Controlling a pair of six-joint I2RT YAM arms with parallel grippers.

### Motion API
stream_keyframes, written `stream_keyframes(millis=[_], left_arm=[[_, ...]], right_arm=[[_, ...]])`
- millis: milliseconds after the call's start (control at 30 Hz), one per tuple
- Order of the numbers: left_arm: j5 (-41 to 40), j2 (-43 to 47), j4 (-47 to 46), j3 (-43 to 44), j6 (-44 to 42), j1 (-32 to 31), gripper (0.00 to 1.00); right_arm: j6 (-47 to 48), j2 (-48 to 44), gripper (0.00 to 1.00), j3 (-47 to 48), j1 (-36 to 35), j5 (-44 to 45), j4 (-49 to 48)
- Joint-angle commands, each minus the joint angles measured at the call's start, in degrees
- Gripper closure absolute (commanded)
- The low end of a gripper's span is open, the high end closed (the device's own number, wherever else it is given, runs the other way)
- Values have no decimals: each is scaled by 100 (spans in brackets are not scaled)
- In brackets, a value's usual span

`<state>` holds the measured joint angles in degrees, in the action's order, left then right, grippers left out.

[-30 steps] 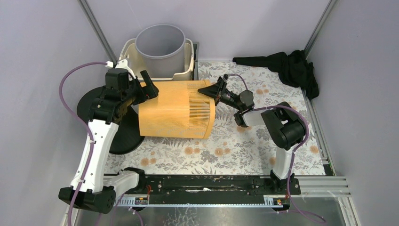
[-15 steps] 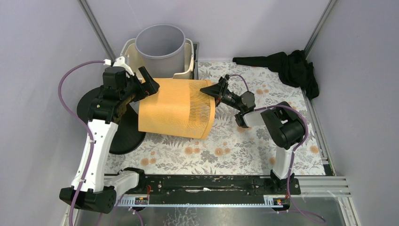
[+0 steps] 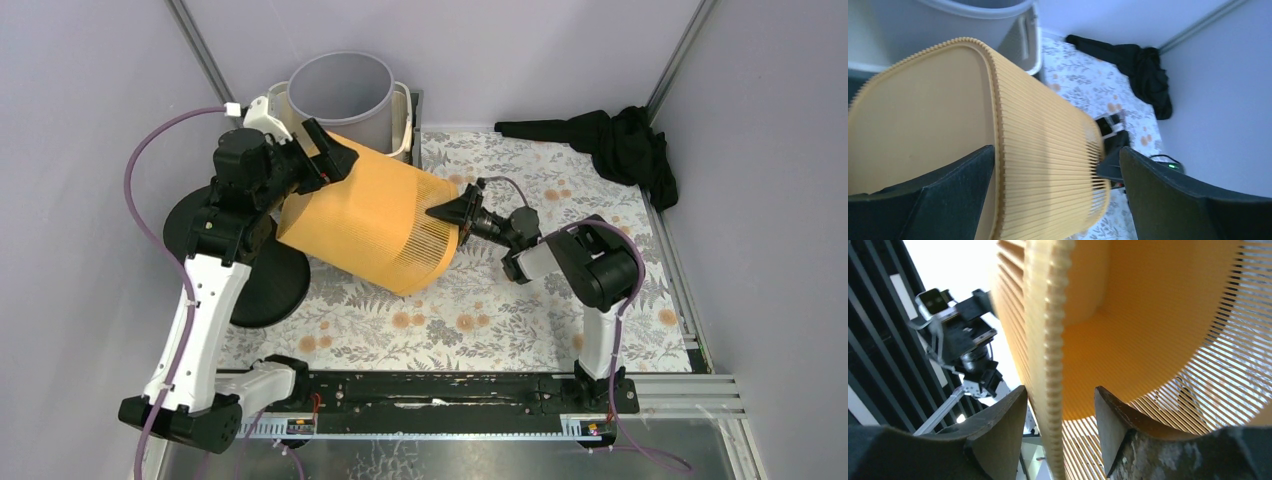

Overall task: Turn the large container upside down
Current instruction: Turn the container upside down at the center of the board.

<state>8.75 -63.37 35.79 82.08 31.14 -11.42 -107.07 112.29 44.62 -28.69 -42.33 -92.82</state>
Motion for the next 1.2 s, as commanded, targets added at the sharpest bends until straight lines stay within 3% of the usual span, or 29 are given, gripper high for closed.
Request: stream_keyframes(millis=[0, 567, 1167], left_arm=[[1090, -135, -280, 144, 508, -569, 0], [856, -209, -369, 137, 554, -1148, 0], [918, -130, -355, -106, 415, -1258, 0]], right_arm=[[400, 151, 42, -128, -156, 29, -518], [1158, 626, 34, -1043, 426, -411, -504], [2009, 1117, 9, -1830, 1094, -788, -275]])
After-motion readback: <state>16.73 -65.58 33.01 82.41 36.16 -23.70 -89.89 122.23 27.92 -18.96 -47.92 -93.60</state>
